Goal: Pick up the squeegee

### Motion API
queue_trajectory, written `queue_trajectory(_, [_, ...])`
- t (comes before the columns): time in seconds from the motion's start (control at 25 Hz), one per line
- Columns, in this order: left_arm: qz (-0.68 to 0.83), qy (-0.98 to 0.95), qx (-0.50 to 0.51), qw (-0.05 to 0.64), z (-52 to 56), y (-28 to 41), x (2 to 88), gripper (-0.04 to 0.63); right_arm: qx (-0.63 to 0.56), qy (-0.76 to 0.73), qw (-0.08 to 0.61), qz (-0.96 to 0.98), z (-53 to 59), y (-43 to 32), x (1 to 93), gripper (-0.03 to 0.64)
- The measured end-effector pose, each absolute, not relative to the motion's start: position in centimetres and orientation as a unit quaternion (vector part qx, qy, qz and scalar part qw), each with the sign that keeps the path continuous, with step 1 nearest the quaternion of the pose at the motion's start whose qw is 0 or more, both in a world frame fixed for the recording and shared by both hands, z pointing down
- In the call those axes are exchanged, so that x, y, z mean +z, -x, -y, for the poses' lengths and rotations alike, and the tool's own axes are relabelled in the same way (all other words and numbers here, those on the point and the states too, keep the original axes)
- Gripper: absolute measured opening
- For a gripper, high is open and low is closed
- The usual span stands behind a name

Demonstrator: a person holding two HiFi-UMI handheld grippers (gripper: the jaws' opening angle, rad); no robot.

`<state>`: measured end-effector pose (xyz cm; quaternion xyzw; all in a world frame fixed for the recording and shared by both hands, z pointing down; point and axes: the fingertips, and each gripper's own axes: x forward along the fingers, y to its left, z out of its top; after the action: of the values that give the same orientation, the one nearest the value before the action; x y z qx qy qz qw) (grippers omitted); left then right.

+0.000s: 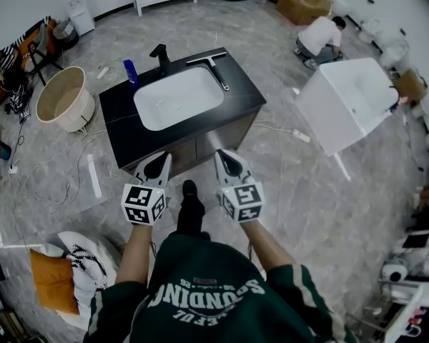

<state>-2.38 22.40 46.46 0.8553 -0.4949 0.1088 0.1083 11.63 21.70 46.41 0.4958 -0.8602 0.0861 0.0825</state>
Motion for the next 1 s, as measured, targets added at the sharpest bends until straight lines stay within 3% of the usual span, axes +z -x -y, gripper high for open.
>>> queue_trajectory(1.0, [0.488,-0.851,0.118,0.156,1.6,5.0,50.5,0.002,0.114,-0.463,0.123,0.870,1.6,-6.5,49.5,0.002])
